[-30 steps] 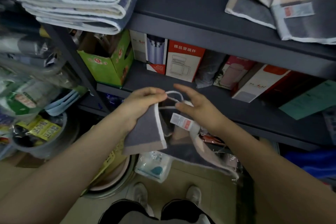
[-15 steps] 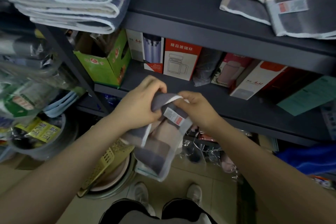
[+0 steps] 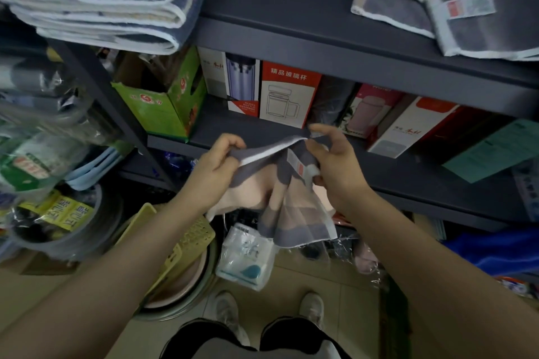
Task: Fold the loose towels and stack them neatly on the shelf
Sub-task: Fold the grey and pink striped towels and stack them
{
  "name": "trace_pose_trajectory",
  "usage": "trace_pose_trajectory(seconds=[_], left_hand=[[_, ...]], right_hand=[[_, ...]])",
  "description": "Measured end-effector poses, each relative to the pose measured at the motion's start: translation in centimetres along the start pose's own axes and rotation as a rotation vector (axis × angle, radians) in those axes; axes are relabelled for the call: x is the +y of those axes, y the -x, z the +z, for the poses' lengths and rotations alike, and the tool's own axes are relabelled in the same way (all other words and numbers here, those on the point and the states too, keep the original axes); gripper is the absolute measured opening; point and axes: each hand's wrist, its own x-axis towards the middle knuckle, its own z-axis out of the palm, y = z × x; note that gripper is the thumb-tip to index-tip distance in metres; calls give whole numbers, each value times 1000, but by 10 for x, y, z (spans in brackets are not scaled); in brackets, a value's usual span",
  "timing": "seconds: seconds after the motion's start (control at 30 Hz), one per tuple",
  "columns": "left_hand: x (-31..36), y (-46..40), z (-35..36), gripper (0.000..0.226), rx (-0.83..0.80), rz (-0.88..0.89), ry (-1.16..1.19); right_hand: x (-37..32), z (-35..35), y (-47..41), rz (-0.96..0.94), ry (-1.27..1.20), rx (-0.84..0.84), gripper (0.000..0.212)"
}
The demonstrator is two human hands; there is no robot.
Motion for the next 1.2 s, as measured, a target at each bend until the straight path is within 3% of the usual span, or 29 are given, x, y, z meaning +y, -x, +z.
trace_pose_trajectory(seconds=[0.13,0.3,0.37,0.5,0.63,0.73,0.87,1.03,1.13,1.2], left_hand=[[4,-5,0,63,-120,-14,-185],[-4,-12,-1,27,40,-97,-107],[-3,-13,1,20,83,-166,0],[5,-16,4,21,131,-251,140],[11,-17,4,23,171,-302,242],[16,-14,6,21,123,-296,324],[25,-11,10,16,70,-210,361],[33,-3,19,16,4,-196,484],[36,-2,19,16,-24,-209,575],[38,-4,19,19,-17,-207,579]], right_hand=[[0,-3,4,-18,-54,-138,25],[-5,-11,7,174,-143,-361,22],[-5,-13,8,164,-63,-433,21],[-4,-5,15,-12,376,-474,32],[-5,3,17,-237,619,-486,5],[-11,5,17,-354,813,-546,9],[-12,11,18,-468,975,-478,26],[-6,15,18,-618,1169,-171,33],[-7,15,18,-770,1003,-86,22],[-8,15,18,-762,796,-198,14]])
